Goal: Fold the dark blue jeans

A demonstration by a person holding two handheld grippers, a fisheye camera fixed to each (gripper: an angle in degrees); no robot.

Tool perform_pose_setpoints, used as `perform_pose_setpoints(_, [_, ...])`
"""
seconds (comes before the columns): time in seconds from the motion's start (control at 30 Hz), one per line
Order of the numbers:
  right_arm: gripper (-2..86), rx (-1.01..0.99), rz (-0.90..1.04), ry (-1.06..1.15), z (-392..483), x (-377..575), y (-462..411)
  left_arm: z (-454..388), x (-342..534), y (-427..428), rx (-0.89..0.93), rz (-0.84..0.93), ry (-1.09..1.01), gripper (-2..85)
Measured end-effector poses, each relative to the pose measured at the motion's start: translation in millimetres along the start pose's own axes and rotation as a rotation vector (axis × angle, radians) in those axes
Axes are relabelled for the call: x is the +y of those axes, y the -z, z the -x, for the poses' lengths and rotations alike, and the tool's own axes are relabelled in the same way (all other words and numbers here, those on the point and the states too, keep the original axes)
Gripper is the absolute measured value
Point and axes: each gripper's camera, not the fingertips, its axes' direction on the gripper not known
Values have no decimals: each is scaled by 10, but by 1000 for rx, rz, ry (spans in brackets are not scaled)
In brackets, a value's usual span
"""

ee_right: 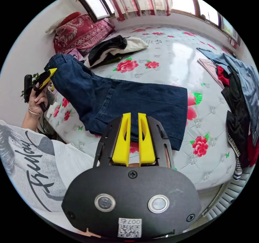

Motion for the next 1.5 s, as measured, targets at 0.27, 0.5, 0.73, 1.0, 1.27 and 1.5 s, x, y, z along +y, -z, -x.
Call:
perform_pose_setpoints(0.27, [68,-48,-137,-537,-1598,847,371,-1037,-35,-2191,305,454,-191,108])
perform_pose_setpoints(0.5, [83,-180,-170,-608,-2473,1016,367,156,431,-1808,-69,477,132,121])
perform_pose_setpoints(0.73, [95,-476,-62,-612,-3342,676,-209,974,710,-1860,-4,470,454,148])
perform_pose_setpoints(1.0, [64,-457,110,-425,-3325,253,-242,1177,625,-2583,130,608,514,88])
perform_pose_setpoints(1.27, [42,-771,-94,-156,-2969,-1096,607,1084,-783,-1781,276,341,282,49])
perform_pose_setpoints(1.5, [39,-895,-258,101,-2052,-2899,787,1776,-2353,-97,-3,104,214,51])
